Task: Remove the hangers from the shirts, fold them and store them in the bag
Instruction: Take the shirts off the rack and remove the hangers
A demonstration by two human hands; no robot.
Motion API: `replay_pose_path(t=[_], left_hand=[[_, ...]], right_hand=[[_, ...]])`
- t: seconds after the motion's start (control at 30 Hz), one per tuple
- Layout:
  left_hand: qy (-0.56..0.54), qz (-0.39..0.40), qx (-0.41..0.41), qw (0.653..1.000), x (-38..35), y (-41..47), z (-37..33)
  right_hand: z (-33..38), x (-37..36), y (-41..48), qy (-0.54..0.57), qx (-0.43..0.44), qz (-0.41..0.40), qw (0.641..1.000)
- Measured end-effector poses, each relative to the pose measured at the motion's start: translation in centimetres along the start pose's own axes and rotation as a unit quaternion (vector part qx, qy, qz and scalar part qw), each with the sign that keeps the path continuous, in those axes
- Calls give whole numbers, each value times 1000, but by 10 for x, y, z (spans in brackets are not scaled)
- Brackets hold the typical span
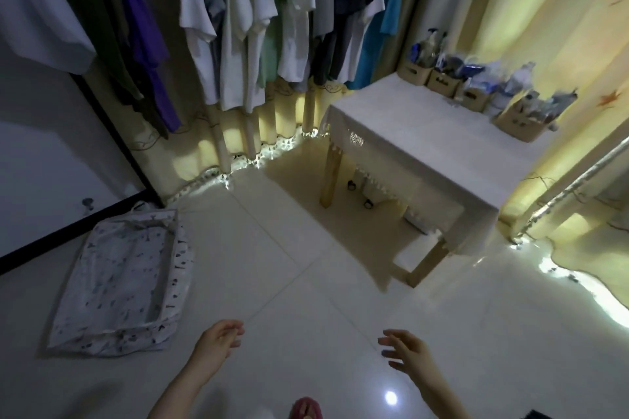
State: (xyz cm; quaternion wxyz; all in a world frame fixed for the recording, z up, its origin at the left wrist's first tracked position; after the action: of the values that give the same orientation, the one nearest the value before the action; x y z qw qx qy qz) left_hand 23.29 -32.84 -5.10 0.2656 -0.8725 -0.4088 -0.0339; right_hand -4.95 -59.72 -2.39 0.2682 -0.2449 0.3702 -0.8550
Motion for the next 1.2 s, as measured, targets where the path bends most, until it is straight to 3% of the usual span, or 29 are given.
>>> replay_pose_path(t=[0.5,0.7,0.93,1.2], left_hand=[[15,-16,-38,999,-26,239,-108],[38,-6,-73,997,-27,349,-198],[-8,-23,-77,997,-34,448,-286],[-69,-118,-34,990,-38,536,-320]], right_hand=[[210,-1,187,40,-15,3,999],[321,2,251,46,19,-9,999],[422,9,324,31,39,-4,999],[564,8,423,-21,60,56,996]])
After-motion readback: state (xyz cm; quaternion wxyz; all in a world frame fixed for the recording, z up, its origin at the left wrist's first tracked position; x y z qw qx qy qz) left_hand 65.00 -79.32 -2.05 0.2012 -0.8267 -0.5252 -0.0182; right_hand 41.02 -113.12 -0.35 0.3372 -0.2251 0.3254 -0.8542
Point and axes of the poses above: each hand's wrist, its own y-axis towards the middle knuckle, its own x-axis out of the back of the hand, z = x × y, the point moved 9 cm from there along y, towards the middle knuckle, and after that the axes turned 13 degrees about -x, right-handed, at the moved point
